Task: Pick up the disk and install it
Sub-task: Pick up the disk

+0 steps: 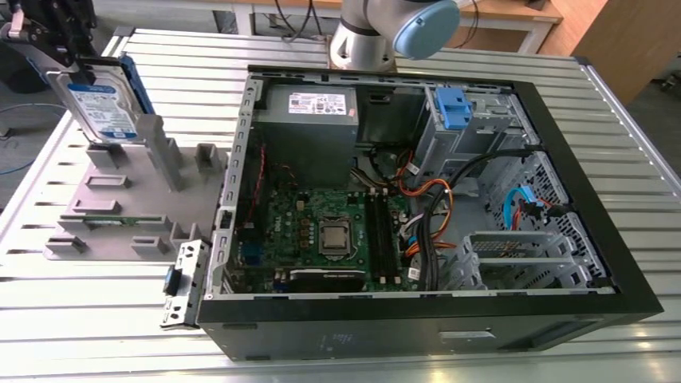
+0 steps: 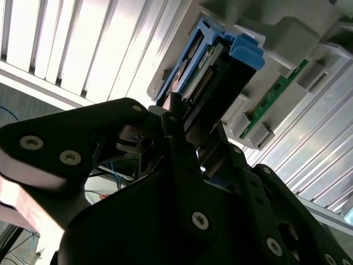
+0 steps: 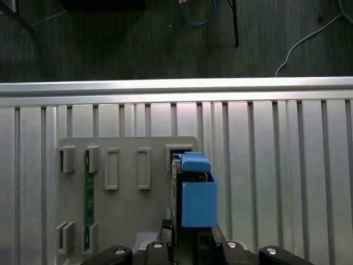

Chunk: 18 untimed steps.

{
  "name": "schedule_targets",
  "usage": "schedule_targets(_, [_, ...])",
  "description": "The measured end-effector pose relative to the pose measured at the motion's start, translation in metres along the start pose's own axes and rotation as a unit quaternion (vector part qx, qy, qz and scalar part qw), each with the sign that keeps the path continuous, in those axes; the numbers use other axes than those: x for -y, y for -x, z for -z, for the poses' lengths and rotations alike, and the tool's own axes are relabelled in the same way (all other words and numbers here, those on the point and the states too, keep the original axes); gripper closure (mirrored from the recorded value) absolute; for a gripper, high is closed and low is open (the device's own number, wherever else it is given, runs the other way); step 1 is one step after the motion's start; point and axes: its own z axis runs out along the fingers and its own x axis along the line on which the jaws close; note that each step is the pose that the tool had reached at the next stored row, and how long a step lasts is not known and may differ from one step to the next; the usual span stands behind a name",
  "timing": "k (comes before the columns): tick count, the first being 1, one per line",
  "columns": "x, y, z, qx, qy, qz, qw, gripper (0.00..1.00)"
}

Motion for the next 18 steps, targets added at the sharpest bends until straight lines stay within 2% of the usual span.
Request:
schedule_targets(6, [-0.0005, 0.0009, 0.0226, 0.0, 0.0, 0.0, 1.0, 0.65])
schedule_targets(18, [-0.0018, 0.003, 0.0771, 0.0001, -0.0001, 0.0, 1.0, 0.65])
